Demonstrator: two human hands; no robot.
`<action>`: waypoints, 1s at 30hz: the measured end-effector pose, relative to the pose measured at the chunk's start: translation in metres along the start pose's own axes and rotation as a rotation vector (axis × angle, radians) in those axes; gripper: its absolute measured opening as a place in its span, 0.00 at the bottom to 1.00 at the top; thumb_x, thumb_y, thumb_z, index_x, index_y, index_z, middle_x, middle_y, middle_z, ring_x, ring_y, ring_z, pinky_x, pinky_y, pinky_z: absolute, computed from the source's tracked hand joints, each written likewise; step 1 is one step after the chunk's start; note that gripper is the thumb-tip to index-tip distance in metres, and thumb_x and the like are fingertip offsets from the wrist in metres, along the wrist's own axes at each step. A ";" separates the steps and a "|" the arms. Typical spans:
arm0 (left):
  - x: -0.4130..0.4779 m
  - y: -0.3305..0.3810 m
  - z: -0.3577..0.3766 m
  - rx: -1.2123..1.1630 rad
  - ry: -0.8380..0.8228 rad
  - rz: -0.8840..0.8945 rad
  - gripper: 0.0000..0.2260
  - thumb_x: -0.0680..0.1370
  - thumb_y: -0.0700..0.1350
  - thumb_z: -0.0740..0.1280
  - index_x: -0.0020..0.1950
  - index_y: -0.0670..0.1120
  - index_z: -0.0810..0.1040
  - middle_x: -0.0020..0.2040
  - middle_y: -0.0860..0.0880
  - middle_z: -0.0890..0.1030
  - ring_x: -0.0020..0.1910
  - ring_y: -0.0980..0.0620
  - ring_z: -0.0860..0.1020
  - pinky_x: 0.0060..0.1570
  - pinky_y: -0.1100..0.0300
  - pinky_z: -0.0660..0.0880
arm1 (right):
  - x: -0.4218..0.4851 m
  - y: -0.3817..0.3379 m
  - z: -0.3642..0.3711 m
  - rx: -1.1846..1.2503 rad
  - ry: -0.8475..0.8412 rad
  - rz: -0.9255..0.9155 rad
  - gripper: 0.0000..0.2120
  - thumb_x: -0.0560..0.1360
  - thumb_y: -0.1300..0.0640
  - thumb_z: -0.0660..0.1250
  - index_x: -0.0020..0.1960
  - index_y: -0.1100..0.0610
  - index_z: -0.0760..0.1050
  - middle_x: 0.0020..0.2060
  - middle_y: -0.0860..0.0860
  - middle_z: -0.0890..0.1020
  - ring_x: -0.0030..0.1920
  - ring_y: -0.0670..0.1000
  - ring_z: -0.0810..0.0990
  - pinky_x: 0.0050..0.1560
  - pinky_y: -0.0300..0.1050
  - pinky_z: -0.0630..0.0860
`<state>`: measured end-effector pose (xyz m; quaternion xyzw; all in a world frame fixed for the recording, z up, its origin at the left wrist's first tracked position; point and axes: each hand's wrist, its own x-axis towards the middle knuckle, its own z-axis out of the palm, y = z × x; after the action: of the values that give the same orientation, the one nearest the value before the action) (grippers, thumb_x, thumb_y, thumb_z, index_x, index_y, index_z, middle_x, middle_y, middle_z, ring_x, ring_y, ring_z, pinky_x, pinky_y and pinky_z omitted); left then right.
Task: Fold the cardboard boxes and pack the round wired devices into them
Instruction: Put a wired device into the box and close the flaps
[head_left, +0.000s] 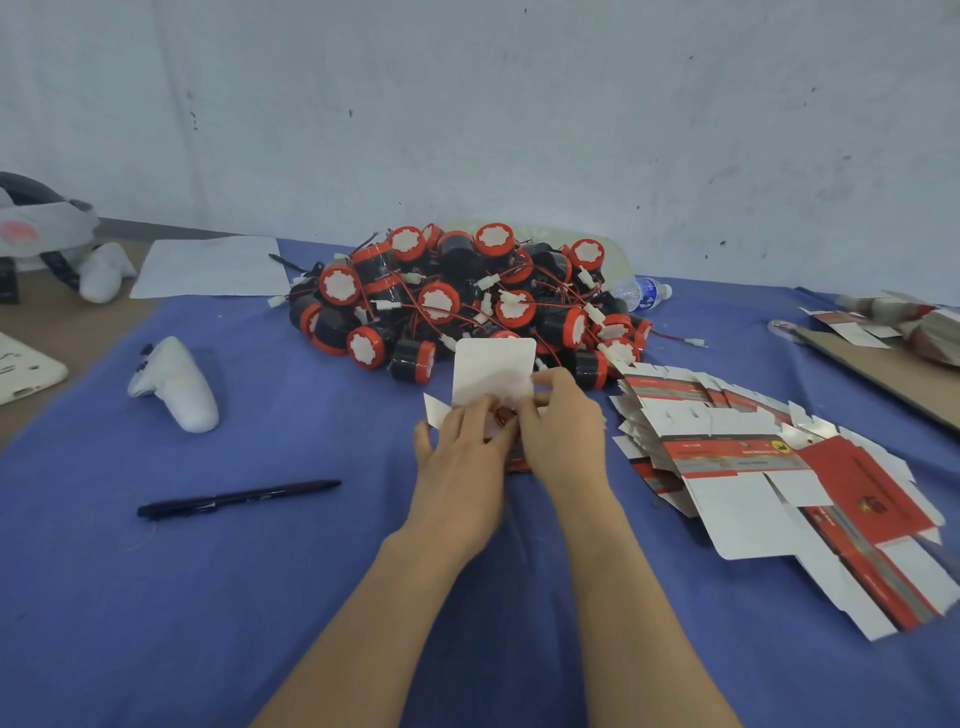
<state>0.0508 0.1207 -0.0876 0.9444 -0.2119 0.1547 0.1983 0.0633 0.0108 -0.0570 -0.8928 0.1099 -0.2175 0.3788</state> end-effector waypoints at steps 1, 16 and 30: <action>-0.001 0.000 0.000 -0.007 -0.002 0.014 0.23 0.81 0.41 0.57 0.74 0.58 0.61 0.73 0.56 0.59 0.70 0.53 0.55 0.68 0.49 0.45 | 0.000 0.002 0.001 -0.026 0.000 -0.005 0.11 0.80 0.56 0.61 0.62 0.54 0.71 0.50 0.52 0.82 0.45 0.51 0.79 0.41 0.47 0.76; -0.003 0.006 0.000 -0.057 0.080 0.089 0.16 0.82 0.44 0.54 0.69 0.54 0.66 0.67 0.58 0.71 0.67 0.56 0.62 0.62 0.57 0.48 | 0.007 0.013 0.000 0.009 -0.119 0.207 0.13 0.79 0.60 0.60 0.61 0.53 0.76 0.65 0.58 0.68 0.51 0.53 0.73 0.47 0.43 0.72; 0.005 -0.002 0.007 -0.077 0.170 0.147 0.19 0.79 0.38 0.58 0.67 0.54 0.73 0.66 0.59 0.73 0.66 0.56 0.68 0.60 0.62 0.53 | -0.001 0.027 0.008 0.353 0.008 0.114 0.13 0.80 0.52 0.60 0.44 0.52 0.81 0.38 0.44 0.79 0.39 0.40 0.75 0.34 0.27 0.68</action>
<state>0.0577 0.1175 -0.0928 0.9015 -0.2688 0.2398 0.2397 0.0657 -0.0024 -0.0813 -0.8040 0.1220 -0.2149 0.5408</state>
